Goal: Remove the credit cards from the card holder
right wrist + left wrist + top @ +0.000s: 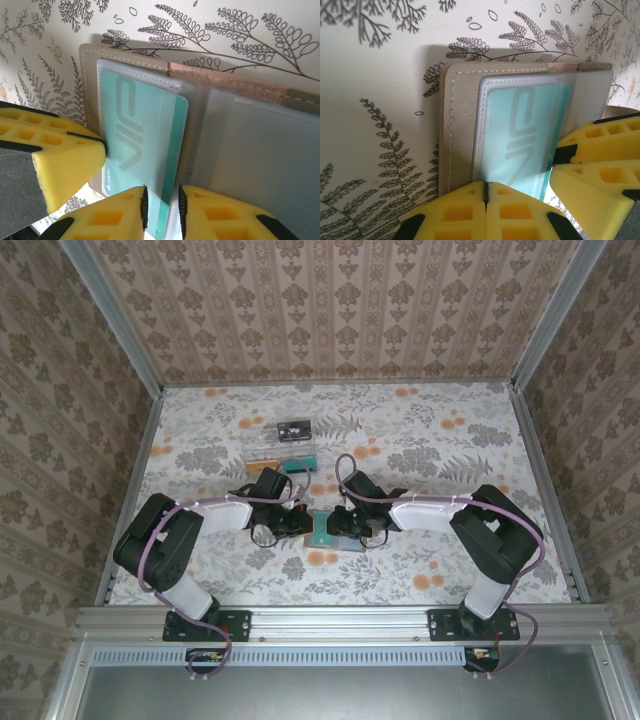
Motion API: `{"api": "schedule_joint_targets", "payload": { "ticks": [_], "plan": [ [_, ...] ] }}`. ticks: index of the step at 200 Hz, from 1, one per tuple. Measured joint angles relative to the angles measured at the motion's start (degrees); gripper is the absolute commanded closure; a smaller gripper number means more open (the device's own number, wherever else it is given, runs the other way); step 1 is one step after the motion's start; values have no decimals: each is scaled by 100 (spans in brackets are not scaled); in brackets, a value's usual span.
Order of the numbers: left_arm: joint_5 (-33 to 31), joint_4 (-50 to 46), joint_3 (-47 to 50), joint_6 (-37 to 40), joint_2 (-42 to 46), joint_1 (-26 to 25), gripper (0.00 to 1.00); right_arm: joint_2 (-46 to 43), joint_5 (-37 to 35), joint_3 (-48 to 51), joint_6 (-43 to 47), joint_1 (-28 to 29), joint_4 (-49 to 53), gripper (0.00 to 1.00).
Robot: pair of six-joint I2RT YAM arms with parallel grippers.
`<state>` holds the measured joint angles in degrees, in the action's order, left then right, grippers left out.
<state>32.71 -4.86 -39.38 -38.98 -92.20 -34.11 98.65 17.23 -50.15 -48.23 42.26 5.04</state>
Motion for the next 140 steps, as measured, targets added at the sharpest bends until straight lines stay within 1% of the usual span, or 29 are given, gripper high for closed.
{"api": "schedule_joint_targets", "payload": {
  "ticks": [33,56,71,105,140],
  "plan": [
    [4,2,0,0,0,0,100,11,17,0,-11,0,-26,76],
    [0,2,0,0,0,-9,100,44,42,0,-66,0,-72,88],
    [-2,-2,0,0,0,-9,100,48,44,11,-142,-17,-70,100],
    [-20,-7,0,2,2,-9,100,28,92,114,-170,-59,-208,100],
    [-55,-96,11,4,35,11,100,-184,127,396,-170,-122,-358,100]
  ]
}}
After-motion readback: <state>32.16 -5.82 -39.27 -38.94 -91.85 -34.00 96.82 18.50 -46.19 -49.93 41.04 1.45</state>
